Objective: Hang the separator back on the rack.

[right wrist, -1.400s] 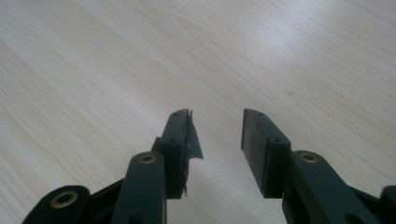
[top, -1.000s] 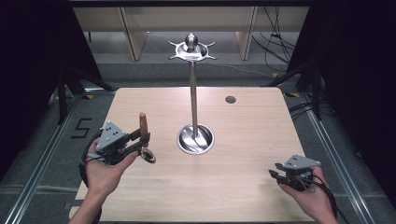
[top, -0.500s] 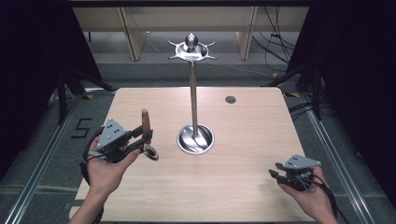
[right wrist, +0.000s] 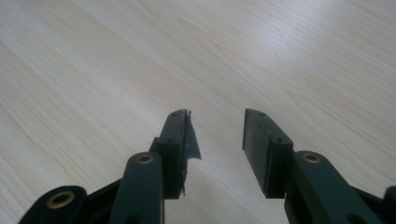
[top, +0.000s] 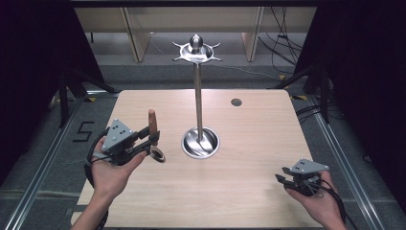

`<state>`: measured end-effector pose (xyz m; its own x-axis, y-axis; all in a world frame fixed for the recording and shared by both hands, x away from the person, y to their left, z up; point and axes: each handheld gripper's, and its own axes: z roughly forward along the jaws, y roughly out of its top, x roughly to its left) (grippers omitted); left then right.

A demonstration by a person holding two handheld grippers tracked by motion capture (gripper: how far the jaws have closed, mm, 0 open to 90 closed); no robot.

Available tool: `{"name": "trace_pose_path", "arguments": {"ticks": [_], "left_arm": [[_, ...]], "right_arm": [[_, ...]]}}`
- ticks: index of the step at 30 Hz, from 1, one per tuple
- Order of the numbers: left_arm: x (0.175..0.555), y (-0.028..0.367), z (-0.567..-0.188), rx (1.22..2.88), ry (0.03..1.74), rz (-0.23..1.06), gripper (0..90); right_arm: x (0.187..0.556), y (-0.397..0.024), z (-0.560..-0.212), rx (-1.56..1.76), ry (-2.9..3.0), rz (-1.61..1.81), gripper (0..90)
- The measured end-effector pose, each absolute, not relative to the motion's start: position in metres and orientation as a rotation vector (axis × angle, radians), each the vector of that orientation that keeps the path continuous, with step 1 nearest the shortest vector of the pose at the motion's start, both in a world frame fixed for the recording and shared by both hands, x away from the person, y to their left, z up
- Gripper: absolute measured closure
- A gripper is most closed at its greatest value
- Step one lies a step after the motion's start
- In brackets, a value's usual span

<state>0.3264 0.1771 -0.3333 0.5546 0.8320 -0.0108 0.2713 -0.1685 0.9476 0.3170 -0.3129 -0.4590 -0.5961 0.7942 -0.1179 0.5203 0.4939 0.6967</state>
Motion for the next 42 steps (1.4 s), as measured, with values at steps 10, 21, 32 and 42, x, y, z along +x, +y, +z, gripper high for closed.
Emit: {"name": "trace_pose_path", "arguments": {"ticks": [10, 21, 32, 42], "left_arm": [[0.327, 0.172, -0.329, 1.707, 0.91, 0.662, 67.2], [0.326, 0.17, -0.325, 1.696, 0.906, 0.663, 67.2], [0.327, 0.169, -0.318, 1.679, 0.9, 0.677, 67.2], [0.329, 0.164, -0.311, 1.669, 0.891, 0.684, 67.2]], "right_arm": [[0.317, -0.313, -0.459, 1.093, 2.311, 0.883, 61.0], [0.318, -0.314, -0.458, 1.078, 2.307, 0.885, 60.7], [0.318, -0.314, -0.458, 1.077, 2.31, 0.886, 60.4], [0.318, -0.314, -0.458, 1.089, 2.307, 0.892, 60.2]]}}
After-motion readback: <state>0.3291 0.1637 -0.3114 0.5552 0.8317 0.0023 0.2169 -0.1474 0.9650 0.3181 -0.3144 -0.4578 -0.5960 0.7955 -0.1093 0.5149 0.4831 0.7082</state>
